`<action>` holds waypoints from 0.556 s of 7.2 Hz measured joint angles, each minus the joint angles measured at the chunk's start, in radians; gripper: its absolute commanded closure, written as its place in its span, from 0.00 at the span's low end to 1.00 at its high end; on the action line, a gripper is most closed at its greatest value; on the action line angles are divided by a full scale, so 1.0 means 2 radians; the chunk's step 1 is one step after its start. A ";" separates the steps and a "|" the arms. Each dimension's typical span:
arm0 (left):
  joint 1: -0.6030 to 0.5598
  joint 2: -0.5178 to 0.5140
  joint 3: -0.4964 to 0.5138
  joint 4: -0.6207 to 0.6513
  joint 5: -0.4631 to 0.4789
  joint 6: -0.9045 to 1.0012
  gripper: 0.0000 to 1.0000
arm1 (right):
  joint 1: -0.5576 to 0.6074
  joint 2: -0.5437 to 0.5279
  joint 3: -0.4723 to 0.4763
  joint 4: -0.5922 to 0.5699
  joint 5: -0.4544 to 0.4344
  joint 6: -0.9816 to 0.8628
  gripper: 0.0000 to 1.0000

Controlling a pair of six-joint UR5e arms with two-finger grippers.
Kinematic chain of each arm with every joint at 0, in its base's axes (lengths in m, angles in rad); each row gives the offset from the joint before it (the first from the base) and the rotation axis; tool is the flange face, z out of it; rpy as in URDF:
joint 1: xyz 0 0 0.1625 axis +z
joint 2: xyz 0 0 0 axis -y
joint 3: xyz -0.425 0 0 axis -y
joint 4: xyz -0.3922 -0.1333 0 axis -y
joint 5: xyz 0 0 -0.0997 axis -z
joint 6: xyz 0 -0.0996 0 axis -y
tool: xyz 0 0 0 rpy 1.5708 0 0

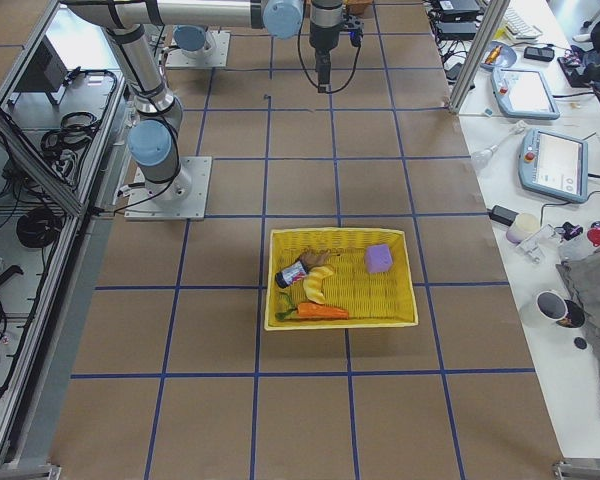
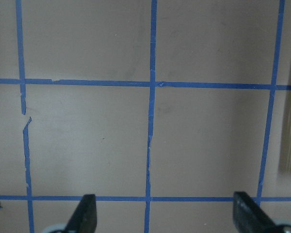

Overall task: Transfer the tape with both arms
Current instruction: 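Release the tape roll and raise the left gripper away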

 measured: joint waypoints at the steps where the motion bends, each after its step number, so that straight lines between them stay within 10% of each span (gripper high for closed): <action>1: -0.020 0.035 -0.009 -0.027 0.002 -0.039 0.00 | 0.000 -0.002 0.002 0.000 -0.001 -0.006 0.00; 4: -0.031 0.100 -0.017 -0.106 0.006 -0.067 0.00 | 0.000 -0.003 0.004 0.000 0.000 -0.014 0.00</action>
